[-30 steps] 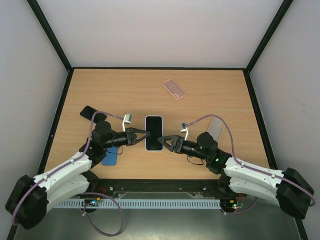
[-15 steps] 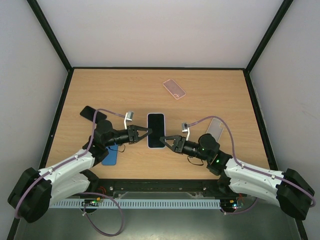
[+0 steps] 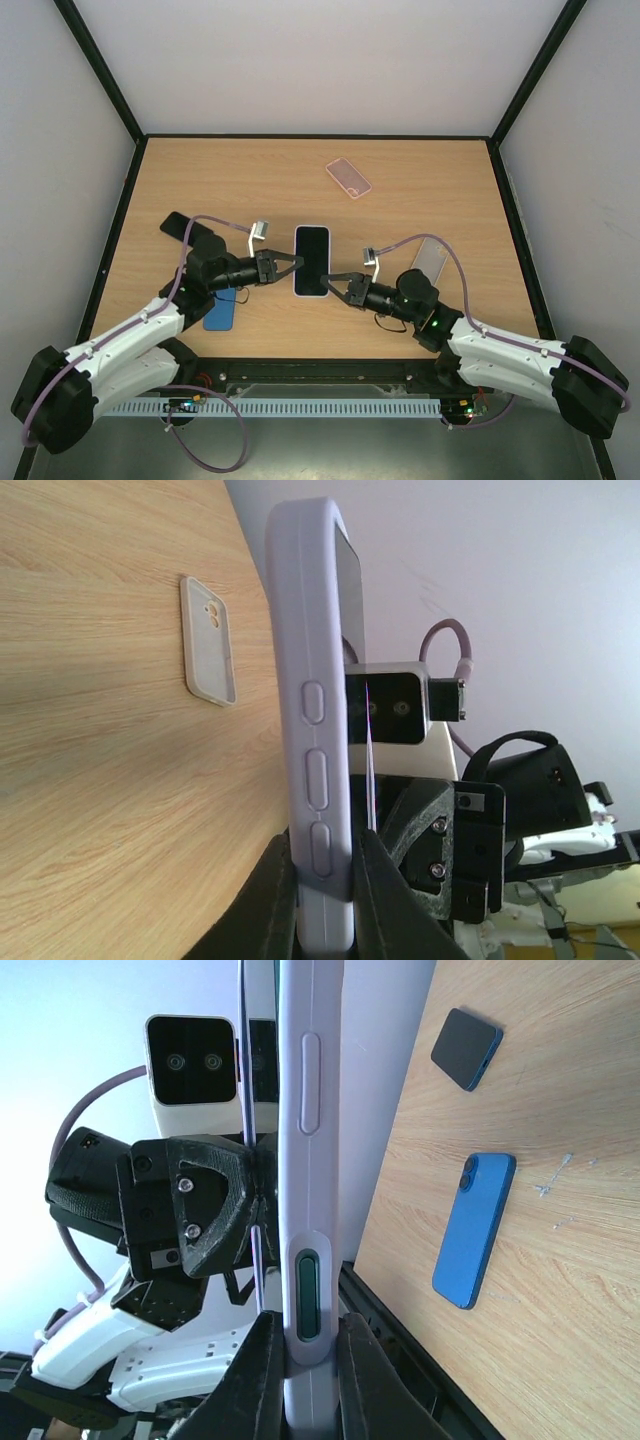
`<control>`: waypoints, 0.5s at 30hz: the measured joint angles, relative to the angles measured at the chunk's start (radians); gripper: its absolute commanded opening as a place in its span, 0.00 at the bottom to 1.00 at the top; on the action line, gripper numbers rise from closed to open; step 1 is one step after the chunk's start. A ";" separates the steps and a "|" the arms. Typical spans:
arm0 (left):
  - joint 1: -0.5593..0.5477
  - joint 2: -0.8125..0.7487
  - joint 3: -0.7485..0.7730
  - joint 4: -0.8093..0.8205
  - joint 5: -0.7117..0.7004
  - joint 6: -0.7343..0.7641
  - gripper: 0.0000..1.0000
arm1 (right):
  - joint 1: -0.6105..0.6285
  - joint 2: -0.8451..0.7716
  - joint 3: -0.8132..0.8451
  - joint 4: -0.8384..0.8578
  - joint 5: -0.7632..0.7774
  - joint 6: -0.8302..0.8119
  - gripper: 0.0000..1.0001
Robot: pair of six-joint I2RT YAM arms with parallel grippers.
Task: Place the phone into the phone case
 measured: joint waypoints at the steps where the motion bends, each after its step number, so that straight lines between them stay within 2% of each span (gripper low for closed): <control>1: 0.000 -0.002 0.002 -0.008 -0.001 0.006 0.24 | 0.000 0.000 0.000 -0.001 0.001 -0.003 0.02; 4: 0.001 -0.004 0.005 -0.048 -0.024 0.042 0.60 | 0.005 -0.006 0.012 -0.044 0.011 -0.036 0.02; 5: 0.005 -0.004 0.006 -0.061 -0.036 0.056 0.68 | 0.005 -0.010 0.020 -0.080 0.024 -0.052 0.02; 10: 0.019 -0.016 0.034 -0.193 -0.127 0.108 0.84 | -0.002 -0.039 0.065 -0.290 0.098 -0.153 0.02; 14: 0.033 -0.039 0.066 -0.338 -0.239 0.146 0.99 | -0.039 -0.027 0.113 -0.393 0.125 -0.225 0.02; 15: 0.040 -0.043 0.071 -0.372 -0.268 0.153 1.00 | -0.051 -0.015 0.123 -0.404 0.131 -0.242 0.02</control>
